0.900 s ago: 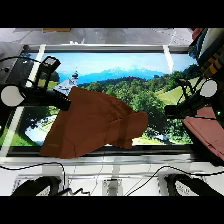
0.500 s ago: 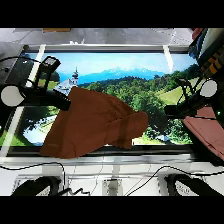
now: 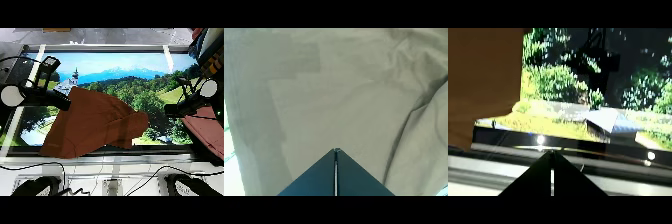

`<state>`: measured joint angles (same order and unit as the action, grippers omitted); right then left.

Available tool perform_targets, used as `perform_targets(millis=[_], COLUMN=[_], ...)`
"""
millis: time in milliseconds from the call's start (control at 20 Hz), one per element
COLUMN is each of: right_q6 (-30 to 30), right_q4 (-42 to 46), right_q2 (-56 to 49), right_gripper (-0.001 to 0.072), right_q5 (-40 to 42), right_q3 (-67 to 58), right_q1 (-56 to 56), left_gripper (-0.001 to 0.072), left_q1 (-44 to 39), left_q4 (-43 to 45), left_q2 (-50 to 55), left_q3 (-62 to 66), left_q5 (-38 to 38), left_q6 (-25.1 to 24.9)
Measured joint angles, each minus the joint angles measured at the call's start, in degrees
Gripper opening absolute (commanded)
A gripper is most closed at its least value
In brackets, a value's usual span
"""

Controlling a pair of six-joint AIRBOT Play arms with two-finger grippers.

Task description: Fold the clothes and pants, and hang the long-sleeved shirts on hangers.

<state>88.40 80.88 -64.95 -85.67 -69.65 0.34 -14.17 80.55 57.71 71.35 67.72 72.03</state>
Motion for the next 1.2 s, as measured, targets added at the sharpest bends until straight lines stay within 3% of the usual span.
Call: perform_targets(millis=[200, 450, 800, 850, 950, 1000, 1200], right_q6=[-1.1, -6.0, -10.8, -11.0, -11.3, -11.3, -11.6], right_q4=[0.6, 1.6, 1.9, 1.9, 1.9, 1.9, 1.8], right_q2=[-0.1, -0.1, -0.1, -0.1, -0.1, -0.1, -0.1], right_gripper=[0.0016, 0.0015, 0.0015, 0.0015, 0.0015, 0.0015, 0.0015], right_q5=[5.7, 9.0, 7.6, 7.5, 7.5, 7.6, 8.0], right_q3=[0.0, 0.0, 0.0, 0.0, 0.0, 0.0, 0.0], right_q1=[0.0, 0.0, 0.0, 0.0, 0.0, 0.0, 0.0], left_gripper=[0.0017, 0.0018, 0.0018, 0.006, 0.0451, 0.0567, 0.0572], left_q1=[0.0, 3.2, 26.2, 30.0, 36.3, 39.2, 47.4], left_q4=[0.0, 8.1, 9.6, 7.8, 4.0, 2.4, -1.0], left_q2=[0.0, -2.0, -11.6, -12.3, -12.9, -12.9, -11.4], left_q3=[0.0, -2.6, -22.5, -25.9, -30.9, -32.8, -36.4], left_q5=[0.6, 10.0, 14.9, 15.1, 15.2, 14.8, 11.4], left_q6=[0.0, 3.8, 5.3, 4.2, 2.0, 1.2, 0.0])
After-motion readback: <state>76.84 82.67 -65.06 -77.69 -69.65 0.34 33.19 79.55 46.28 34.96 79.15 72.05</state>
